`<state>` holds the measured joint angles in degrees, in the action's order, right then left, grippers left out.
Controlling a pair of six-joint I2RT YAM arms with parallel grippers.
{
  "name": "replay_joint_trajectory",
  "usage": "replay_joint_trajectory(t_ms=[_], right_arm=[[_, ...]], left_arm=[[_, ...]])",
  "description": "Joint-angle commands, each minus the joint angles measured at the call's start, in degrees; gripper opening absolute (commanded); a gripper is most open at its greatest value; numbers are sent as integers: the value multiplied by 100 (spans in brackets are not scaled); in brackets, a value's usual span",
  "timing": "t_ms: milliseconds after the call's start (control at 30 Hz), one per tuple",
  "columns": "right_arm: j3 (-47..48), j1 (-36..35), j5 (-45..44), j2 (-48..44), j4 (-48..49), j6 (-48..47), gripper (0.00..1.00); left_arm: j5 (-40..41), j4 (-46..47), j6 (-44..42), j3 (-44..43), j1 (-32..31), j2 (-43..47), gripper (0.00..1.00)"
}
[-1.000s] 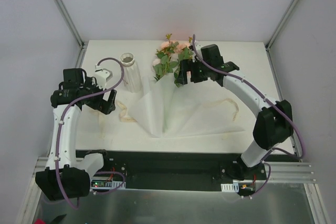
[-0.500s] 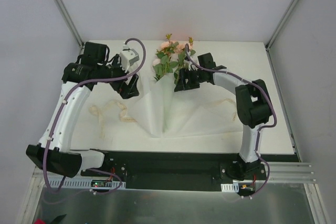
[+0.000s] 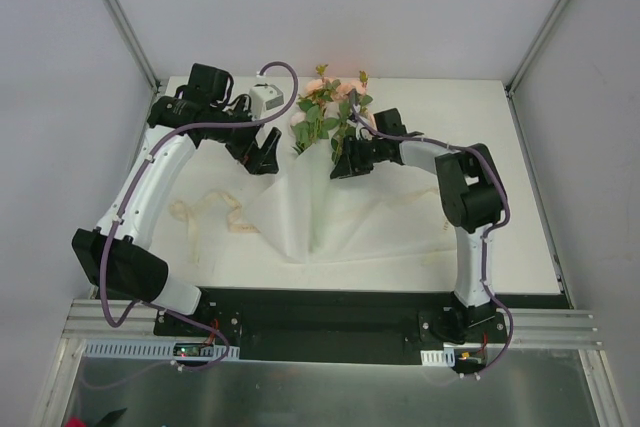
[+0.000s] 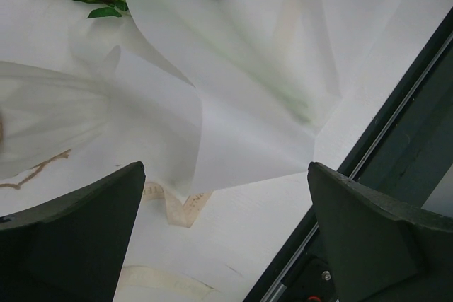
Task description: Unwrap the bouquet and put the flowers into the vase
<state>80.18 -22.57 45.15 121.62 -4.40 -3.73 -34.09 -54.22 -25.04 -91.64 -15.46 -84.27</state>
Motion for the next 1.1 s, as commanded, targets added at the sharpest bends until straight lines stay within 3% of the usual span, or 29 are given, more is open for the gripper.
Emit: replay_joint_trajectory(t_ms=[0,100,167,333,767,1067], right_arm=[[130,59,504,-164,405,118,45],[-64,59,329,-480,414,-22,46],[-108,68,92,-604,231,-346,62],[-117,68,-427,-736,-52,-734,70],[-11,-55,-182,-324,-35,-621,67],[-257,-257,-50,-332,378,-278,55]], left_arm=[[112,-28,-19,-127,-71,95,99],[148,-28,-36,-30,-71,130,99],[148,-28,-10,32,-62,174,99],[165,-28,-1,233,-88,376,99],[341,-28,-63,427,-97,578,99],[455,-19,-45,392,-97,569,99]])
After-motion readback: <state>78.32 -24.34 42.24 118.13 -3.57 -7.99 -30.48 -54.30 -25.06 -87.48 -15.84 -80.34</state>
